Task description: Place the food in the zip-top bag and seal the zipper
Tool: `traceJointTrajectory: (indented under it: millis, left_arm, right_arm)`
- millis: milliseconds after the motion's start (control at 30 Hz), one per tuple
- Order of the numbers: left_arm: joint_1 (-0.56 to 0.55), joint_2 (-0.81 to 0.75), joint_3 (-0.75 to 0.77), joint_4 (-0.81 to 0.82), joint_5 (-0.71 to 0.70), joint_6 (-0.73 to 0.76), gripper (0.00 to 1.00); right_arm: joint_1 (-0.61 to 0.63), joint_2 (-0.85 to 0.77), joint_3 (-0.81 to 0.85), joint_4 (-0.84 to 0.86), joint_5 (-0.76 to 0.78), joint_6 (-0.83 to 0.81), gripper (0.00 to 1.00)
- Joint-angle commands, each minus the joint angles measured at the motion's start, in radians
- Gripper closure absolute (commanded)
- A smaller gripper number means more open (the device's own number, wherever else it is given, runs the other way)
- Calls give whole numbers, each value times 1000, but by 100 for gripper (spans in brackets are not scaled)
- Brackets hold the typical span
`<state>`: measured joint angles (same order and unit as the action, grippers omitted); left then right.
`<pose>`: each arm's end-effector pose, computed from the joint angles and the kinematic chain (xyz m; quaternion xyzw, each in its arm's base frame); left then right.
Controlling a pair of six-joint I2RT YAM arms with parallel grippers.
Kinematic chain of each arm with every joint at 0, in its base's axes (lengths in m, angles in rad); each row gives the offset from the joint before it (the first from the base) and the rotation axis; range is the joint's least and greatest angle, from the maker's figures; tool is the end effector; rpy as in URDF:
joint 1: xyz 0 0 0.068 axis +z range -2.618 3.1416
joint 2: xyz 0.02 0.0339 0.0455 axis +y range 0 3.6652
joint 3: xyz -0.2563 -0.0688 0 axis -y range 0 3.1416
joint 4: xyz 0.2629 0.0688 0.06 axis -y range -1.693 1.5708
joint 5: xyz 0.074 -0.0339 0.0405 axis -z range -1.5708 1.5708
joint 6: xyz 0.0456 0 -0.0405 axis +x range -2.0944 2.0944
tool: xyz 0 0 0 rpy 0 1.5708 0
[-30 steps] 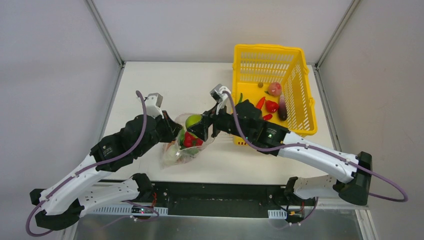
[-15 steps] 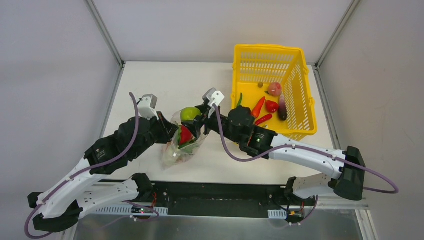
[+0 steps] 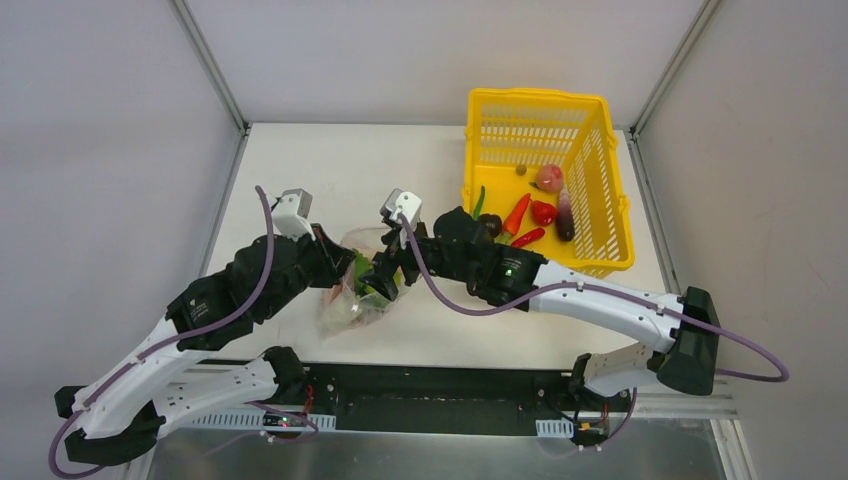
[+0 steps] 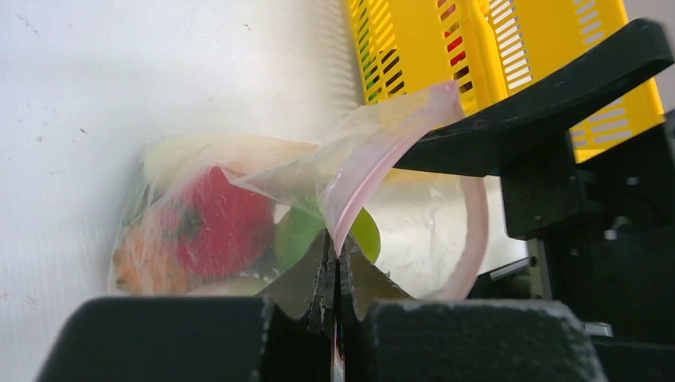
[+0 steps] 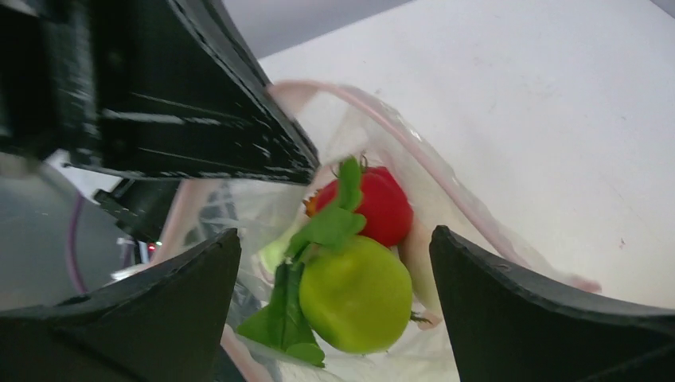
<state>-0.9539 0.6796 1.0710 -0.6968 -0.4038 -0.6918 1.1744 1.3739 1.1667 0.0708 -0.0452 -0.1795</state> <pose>0.1022 -0.1131 0.3955 -0.0143 0.7988 -0.3147 0.5126 0.1363 0.3310 0.3532 -0.4836 0.5780 0.3285 0.5693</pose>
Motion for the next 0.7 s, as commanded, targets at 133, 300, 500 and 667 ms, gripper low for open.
traceJointTrajectory:
  millis: [133,300,500,667]
  left_arm:
    - [4,-17,15,25,-34,-14,100]
    - [5,-21,7,23,-38,-17,100]
    - [4,-27,4,23,-49,-15,100]
    - [4,-22,4,26,-46,-10,100]
  right_arm:
    - [0,-81,88,-66,-73,89,10]
    - [-1,-178,45,-53,33,101,28]
    - [-72,-288,9,-122,592,219,31]
    - [-352,-340,-1,-342,538,361,31]
